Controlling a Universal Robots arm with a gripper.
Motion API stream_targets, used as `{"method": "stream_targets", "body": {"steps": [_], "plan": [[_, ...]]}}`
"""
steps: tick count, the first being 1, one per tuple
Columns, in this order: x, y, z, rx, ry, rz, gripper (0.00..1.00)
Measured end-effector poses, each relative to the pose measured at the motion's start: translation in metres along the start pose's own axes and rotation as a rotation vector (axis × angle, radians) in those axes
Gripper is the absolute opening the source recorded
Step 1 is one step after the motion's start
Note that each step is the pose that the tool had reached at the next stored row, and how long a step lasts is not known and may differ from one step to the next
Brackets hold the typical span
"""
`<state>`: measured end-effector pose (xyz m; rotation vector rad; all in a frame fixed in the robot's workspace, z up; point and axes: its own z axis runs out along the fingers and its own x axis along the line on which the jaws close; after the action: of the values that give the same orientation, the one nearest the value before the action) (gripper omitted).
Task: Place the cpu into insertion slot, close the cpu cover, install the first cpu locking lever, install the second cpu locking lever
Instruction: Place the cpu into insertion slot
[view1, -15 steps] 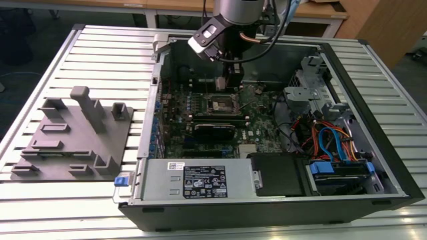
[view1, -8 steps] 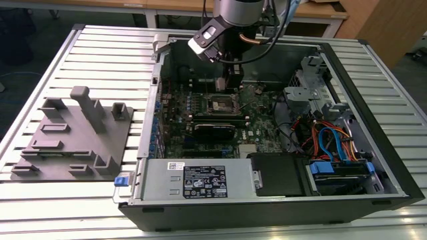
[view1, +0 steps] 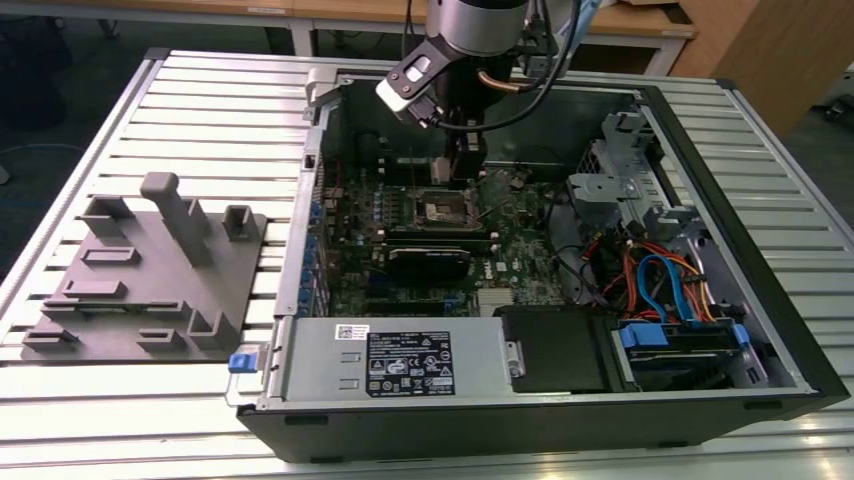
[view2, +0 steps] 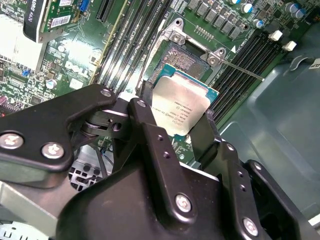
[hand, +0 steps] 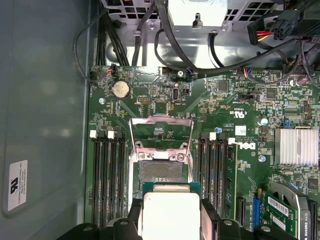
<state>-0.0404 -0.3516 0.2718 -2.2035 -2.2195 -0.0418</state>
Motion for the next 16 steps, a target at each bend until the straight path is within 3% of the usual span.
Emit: {"method": "stream_targets", "body": {"steps": [16], "plan": [[0.0005,-0.0003,0.0012,-0.0001,-0.0029,0.0,0.54]]}}
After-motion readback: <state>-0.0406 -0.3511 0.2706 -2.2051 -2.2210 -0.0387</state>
